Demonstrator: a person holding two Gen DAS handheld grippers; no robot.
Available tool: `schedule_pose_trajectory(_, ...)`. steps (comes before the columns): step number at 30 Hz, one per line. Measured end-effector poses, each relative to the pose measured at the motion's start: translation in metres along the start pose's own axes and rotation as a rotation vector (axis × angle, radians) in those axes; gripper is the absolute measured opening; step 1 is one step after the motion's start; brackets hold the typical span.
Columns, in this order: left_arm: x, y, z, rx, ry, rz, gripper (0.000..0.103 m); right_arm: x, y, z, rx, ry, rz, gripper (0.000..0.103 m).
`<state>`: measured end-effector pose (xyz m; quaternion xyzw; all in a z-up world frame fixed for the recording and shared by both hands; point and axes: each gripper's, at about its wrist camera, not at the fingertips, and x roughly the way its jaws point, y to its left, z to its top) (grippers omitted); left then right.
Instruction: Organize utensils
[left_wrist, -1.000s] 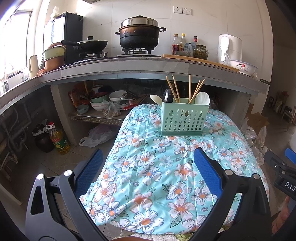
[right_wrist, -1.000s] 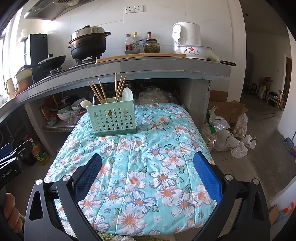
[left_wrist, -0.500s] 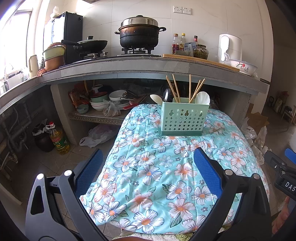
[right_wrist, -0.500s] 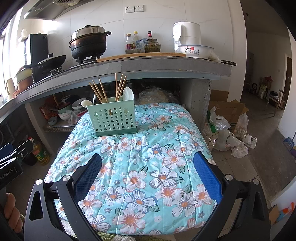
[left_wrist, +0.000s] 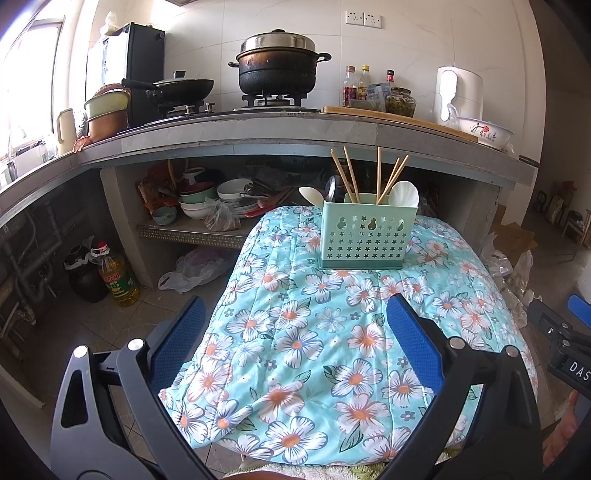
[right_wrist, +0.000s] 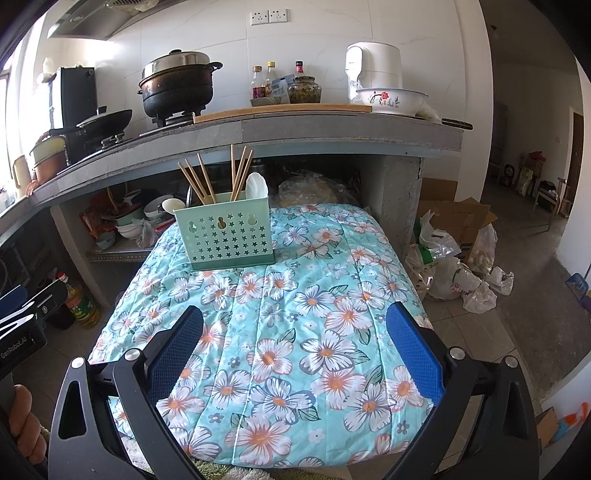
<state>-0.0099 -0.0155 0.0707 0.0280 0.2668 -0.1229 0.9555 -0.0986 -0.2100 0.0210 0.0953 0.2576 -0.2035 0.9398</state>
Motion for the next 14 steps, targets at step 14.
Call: schedule_pose_trajectory(14, 0.0006, 0.0001, -0.0066, 0.0, 0.006, -0.002, 0.095, 0.0008, 0.0023, -0.0007, -0.001, 0.002, 0.003, 0.097)
